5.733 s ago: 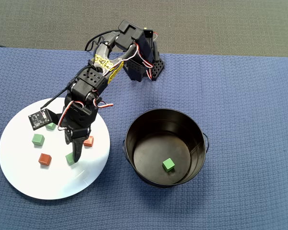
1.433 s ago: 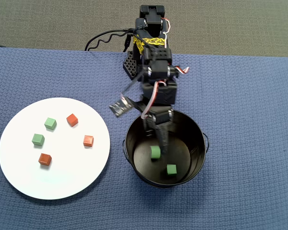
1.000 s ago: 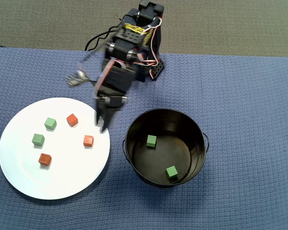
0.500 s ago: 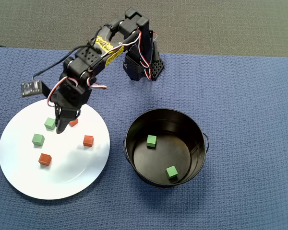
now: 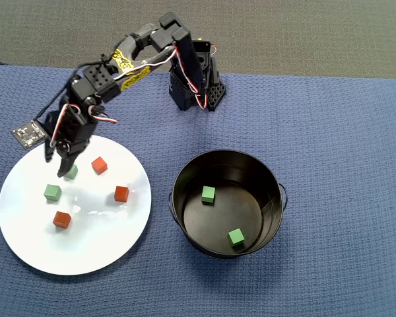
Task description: Pick up the green cubes from the white plate and place them in the black recipient
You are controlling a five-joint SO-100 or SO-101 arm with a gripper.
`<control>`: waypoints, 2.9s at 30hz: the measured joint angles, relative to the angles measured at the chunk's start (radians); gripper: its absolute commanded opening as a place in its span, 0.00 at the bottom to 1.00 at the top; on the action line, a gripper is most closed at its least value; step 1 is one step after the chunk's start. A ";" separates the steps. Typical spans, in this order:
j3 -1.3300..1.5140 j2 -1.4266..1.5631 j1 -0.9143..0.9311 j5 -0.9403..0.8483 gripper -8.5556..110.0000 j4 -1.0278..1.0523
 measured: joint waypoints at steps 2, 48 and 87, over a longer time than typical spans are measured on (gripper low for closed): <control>0.000 -0.028 0.018 -0.094 0.21 -0.003; 0.041 -0.091 -0.060 -0.169 0.29 0.074; 0.006 -0.106 0.005 -0.186 0.29 0.098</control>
